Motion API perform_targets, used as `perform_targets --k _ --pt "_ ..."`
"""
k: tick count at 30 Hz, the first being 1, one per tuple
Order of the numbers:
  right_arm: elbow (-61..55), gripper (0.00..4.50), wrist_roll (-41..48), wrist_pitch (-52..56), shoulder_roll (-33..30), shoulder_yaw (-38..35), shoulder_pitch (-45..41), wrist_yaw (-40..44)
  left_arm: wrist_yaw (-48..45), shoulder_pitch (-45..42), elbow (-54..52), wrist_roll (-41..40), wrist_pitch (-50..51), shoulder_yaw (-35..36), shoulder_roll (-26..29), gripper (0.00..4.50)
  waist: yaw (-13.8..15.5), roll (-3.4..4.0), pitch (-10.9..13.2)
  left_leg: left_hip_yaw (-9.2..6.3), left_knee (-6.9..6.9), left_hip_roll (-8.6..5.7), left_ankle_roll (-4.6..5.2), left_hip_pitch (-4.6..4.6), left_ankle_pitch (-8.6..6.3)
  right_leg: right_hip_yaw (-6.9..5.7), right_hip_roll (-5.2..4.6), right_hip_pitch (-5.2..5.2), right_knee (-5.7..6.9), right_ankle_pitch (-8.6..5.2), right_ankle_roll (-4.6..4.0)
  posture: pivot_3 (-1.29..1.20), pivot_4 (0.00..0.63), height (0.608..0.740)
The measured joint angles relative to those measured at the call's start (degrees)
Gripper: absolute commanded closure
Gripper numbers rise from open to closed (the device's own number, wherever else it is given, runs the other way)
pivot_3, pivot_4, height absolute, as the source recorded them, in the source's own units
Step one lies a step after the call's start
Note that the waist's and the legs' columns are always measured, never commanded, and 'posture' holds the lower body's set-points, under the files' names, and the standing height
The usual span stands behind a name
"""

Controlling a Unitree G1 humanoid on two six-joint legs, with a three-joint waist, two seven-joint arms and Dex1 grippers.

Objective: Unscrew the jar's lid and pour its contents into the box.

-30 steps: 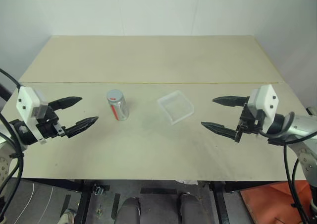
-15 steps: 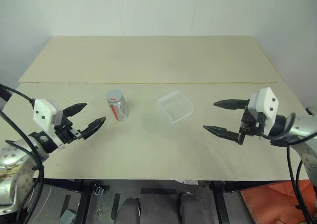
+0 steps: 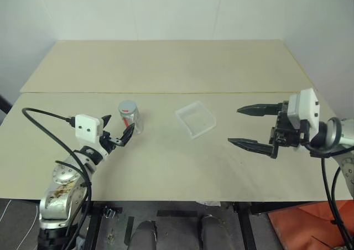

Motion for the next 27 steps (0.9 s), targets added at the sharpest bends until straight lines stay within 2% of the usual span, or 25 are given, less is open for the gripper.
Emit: perform_targets --k 13,27 --pt "-2.61 0.0 0.1 0.08 -0.11 -0.74 0.0 -1.35 2.25 -7.36 11.7 5.87 -8.39 -4.14 -5.23 0.03 0.07 -0.01 0.0 -0.01 0.01 0.0 0.0 0.0 0.0 0.0 0.0 0.01 -0.02 0.0 0.01 0.0 0.15 0.74" --pt "-4.48 0.0 1.94 1.17 -0.96 -2.04 0.19 -2.4 4.61 -9.89 19.91 11.71 -17.65 -6.35 -8.16 0.03 0.14 -0.02 -0.01 -0.02 0.02 -0.01 -0.01 0.0 0.0 0.0 0.0 0.03 -0.03 0.01 0.01 0.0 0.15 0.74"
